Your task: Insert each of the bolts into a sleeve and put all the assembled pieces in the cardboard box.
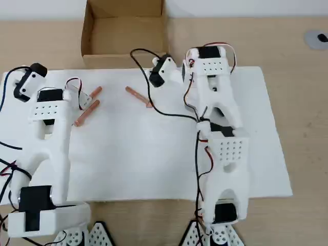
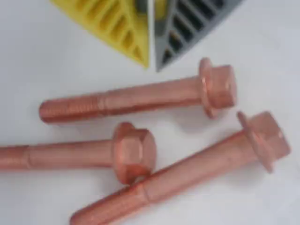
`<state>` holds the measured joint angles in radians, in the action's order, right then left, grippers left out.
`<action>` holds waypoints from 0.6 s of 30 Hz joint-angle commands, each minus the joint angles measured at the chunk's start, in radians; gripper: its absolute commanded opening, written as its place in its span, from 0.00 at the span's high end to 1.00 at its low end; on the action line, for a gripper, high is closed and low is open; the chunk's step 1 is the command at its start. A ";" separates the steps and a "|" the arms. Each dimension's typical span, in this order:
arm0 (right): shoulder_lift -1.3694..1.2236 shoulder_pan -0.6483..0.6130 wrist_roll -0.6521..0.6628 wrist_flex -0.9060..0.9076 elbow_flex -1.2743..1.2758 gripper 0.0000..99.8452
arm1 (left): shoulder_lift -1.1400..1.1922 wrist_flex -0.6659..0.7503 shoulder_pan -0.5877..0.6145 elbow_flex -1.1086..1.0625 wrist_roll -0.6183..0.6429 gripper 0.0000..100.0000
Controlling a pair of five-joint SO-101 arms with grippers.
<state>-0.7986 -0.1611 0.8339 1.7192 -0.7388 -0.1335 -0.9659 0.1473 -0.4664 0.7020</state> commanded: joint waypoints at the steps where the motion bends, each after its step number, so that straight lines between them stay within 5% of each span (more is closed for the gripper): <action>1: -0.008 0.033 -0.009 0.021 -0.091 0.83 | -0.007 0.012 -0.008 0.002 -0.003 0.99; 18: -0.088 0.130 0.028 0.012 -0.111 0.83 | -0.008 0.054 -0.009 -0.035 -0.005 0.99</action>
<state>-0.8846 -0.0460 0.8477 1.7331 -0.7925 -0.1335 -0.9275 0.1473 -0.5063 0.7020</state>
